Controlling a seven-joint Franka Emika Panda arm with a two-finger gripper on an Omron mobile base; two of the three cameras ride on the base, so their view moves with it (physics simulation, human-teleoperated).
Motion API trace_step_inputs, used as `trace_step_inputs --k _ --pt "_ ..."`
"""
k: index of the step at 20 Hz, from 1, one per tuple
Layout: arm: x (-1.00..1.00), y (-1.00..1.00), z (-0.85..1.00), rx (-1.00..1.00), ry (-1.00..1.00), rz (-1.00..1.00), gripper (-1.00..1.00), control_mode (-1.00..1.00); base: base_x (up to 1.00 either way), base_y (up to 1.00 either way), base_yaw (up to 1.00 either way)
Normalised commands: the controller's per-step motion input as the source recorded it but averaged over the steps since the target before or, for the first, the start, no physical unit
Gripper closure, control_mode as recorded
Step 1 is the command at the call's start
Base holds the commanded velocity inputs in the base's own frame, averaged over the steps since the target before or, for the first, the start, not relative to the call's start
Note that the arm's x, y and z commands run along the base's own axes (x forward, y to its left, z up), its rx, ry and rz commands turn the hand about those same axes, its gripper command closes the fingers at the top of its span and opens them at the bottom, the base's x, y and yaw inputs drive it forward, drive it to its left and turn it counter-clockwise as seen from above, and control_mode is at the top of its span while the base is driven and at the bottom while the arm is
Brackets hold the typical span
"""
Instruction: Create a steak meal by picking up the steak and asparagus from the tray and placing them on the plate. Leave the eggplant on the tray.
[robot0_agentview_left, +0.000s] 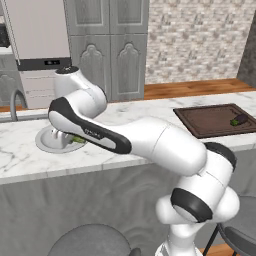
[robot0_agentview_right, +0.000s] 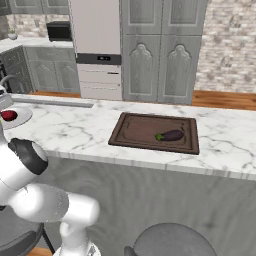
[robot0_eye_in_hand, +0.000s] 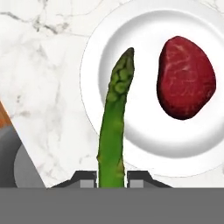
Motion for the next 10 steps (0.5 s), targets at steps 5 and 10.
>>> trace_step_inputs --k 5,10 --pt "0.34 0.34 -0.25 0.00 0.00 0.00 1.00 -1.00 0.00 0.00 0.00" --pt "0.40 0.26 -0.18 0.00 0.00 0.00 1.00 -1.00 0.00 0.00 0.00"
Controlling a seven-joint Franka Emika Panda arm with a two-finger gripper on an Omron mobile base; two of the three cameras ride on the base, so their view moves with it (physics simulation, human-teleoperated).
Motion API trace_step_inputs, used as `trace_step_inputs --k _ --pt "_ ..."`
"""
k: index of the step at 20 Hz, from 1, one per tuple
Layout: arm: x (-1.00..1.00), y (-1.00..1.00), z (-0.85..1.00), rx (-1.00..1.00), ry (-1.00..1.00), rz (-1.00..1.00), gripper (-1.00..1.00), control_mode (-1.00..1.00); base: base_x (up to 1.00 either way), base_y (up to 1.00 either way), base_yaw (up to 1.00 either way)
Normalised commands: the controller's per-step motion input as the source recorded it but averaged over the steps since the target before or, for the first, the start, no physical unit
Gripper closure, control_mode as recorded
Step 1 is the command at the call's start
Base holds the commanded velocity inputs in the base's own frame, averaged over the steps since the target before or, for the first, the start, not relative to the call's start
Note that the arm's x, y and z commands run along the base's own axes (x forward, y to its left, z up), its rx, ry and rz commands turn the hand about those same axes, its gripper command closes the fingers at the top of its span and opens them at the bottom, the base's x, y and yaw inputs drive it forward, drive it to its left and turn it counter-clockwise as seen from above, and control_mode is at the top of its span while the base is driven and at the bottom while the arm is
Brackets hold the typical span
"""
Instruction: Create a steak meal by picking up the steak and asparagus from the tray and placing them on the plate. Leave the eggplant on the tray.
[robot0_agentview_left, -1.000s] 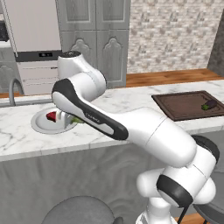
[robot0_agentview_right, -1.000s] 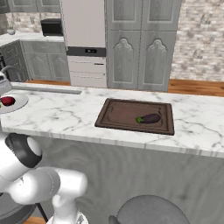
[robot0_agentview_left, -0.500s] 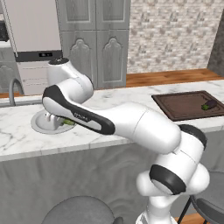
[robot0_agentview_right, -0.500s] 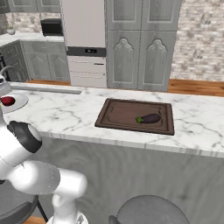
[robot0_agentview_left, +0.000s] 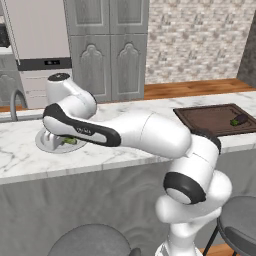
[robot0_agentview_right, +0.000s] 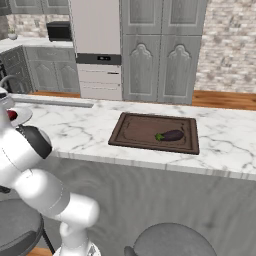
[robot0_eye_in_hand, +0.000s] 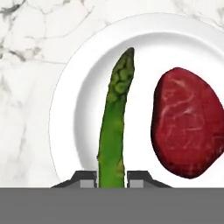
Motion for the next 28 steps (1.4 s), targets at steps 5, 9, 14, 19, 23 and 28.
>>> trace_step_inputs --k 5,9,14,19,23,28 --pt "0.31 0.25 -0.27 0.00 0.00 0.00 1.00 -1.00 0.00 0.00 0.00" --pt "0.25 0.20 -0.23 0.00 -0.01 0.00 -1.00 -1.00 0.00 0.00 0.00" --pt "0.08 0.08 -0.01 0.00 -0.06 0.00 -1.00 -1.00 0.00 0.00 0.00" --pt "-0.01 0.00 0.29 0.00 -0.09 -0.03 -1.00 -1.00 0.00 0.00 0.00" --pt "-0.35 -0.25 0.37 0.00 -0.12 -0.05 -1.00 -1.00 0.00 0.00 0.00" --pt "-0.69 -0.85 0.09 0.08 -0.24 -0.09 -1.00 -1.00 0.00 0.00 0.00"
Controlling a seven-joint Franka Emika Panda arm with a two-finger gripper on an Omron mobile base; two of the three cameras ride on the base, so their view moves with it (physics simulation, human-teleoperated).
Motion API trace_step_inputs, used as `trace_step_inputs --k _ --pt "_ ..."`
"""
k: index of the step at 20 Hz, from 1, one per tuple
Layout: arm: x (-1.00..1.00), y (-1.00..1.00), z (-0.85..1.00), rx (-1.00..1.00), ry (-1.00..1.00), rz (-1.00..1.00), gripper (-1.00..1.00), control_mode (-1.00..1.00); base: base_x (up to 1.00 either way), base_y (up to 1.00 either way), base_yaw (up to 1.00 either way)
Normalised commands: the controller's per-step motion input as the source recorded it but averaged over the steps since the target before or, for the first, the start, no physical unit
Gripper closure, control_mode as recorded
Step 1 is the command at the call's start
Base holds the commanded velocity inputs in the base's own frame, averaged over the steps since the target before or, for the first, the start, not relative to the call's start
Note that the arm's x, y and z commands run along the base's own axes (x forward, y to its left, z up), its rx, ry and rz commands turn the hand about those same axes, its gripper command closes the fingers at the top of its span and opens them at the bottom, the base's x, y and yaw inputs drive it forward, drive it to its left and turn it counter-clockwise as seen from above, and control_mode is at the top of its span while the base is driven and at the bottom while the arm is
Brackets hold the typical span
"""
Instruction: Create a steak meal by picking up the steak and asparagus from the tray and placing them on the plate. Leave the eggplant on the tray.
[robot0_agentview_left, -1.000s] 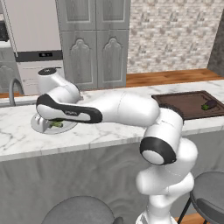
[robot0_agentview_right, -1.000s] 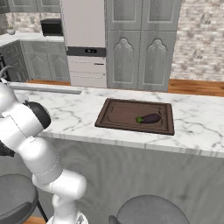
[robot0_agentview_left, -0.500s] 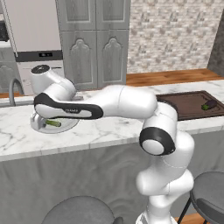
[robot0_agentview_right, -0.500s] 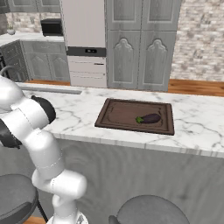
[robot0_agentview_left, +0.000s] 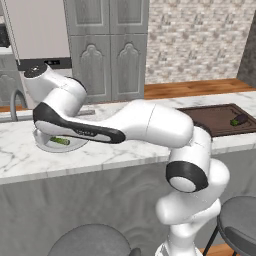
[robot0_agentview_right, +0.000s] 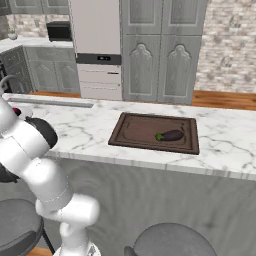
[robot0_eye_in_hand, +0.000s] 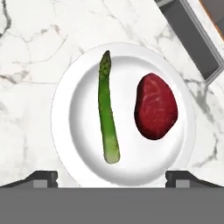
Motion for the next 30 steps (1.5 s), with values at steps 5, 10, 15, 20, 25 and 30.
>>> trace_step_inputs --k 5,10,15,20,25,30 --pt "-0.81 -1.00 0.00 0.22 -0.17 -0.07 -1.00 -1.00 0.00 0.00 0.00" --pt "-0.86 -1.00 0.04 0.31 -0.20 -0.04 -1.00 -1.00 0.00 0.00 0.00" --pt "-0.82 -1.00 0.21 0.37 -0.20 -0.02 -1.00 -1.00 0.00 0.00 0.00" --pt "-0.56 -1.00 0.48 0.34 -0.14 0.00 -1.00 -1.00 0.00 0.00 0.00" --pt "-0.33 -1.00 0.63 0.28 -0.06 0.00 -1.00 -1.00 0.00 0.00 0.00" --pt "-0.17 -1.00 0.45 0.26 -0.04 -0.01 -1.00 -1.00 0.00 0.00 0.00"
